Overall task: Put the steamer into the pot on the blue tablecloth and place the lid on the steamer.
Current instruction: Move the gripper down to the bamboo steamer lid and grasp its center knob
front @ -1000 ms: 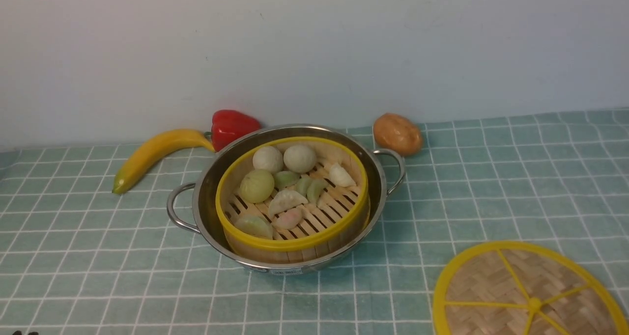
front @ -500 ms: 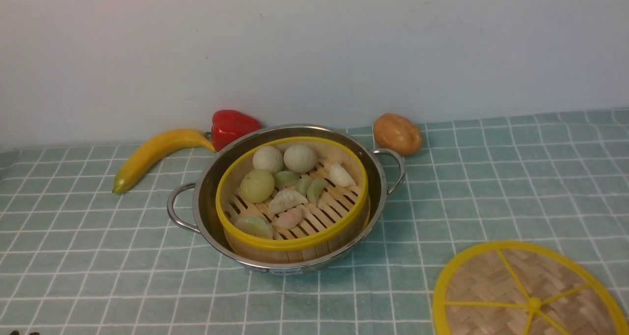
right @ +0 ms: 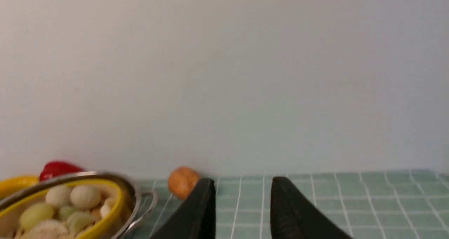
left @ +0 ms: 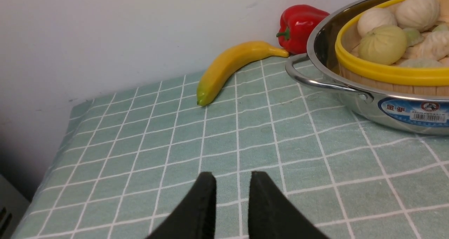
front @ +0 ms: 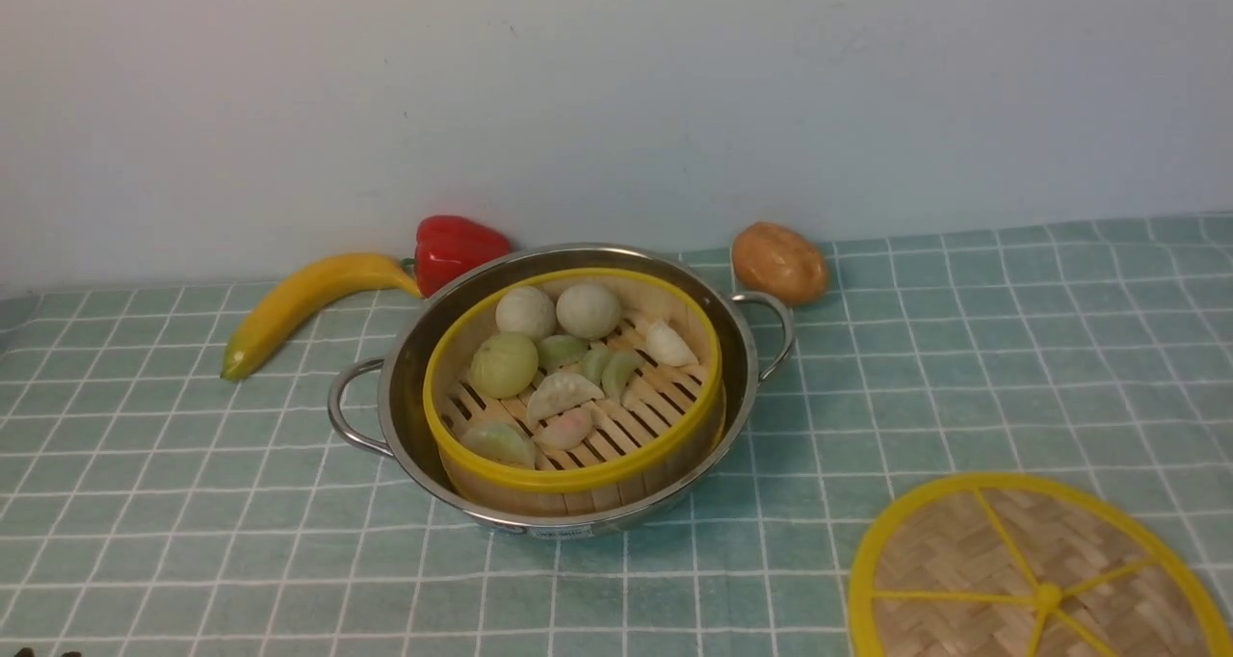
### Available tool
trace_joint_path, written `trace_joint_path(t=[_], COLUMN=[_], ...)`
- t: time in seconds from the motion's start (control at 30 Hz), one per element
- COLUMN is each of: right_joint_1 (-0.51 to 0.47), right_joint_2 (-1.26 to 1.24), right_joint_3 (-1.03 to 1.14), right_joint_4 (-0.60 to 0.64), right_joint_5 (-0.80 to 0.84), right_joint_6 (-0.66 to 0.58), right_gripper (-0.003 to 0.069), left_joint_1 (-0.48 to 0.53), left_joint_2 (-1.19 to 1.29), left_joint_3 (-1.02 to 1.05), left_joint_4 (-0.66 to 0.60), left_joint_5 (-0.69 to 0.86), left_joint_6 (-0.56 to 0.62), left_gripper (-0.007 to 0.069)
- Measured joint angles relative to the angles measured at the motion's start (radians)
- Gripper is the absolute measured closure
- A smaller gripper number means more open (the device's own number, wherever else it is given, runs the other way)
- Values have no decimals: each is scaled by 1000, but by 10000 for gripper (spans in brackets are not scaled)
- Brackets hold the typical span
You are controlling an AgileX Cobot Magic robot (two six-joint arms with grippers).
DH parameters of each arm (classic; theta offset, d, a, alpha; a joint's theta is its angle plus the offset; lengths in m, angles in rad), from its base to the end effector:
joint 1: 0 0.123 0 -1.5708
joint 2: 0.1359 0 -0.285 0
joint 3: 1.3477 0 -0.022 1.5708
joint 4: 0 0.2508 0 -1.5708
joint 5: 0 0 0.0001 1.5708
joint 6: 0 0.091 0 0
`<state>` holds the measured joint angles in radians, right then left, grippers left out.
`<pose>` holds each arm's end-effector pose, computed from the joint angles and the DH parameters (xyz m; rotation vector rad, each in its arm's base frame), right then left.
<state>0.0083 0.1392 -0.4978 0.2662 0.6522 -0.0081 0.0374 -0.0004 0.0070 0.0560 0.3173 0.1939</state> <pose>0.0306 0.0148 0.3114 0.0568 1.7660 0.2962 0.0542 0.0036 0.1822 0.1773 1.8037 0.2181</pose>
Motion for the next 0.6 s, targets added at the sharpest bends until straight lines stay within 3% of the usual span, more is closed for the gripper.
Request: trace_joint_path(t=[0.27,0.43,0.5,0.6], right_joint_1=[0,0,0,0], right_joint_2=[87,147,232,371], right_joint_3=[-73,-107,-156,-212], right_joint_4=[138,220,215,201], right_joint_5=[173,403,539,571], right_joint_6=[8,2,-51,-162], right_gripper=[416,416,416,416], left_joint_1=[0,0,0,0], left_joint_2=[0,0,0,0], left_joint_3=[0,0,0,0], left_joint_4=[0,0,0,0], left_joint_5=[-1,-1,-1,-1], left_joint_6=[0,0,0,0], left_gripper=[476,468,465,459])
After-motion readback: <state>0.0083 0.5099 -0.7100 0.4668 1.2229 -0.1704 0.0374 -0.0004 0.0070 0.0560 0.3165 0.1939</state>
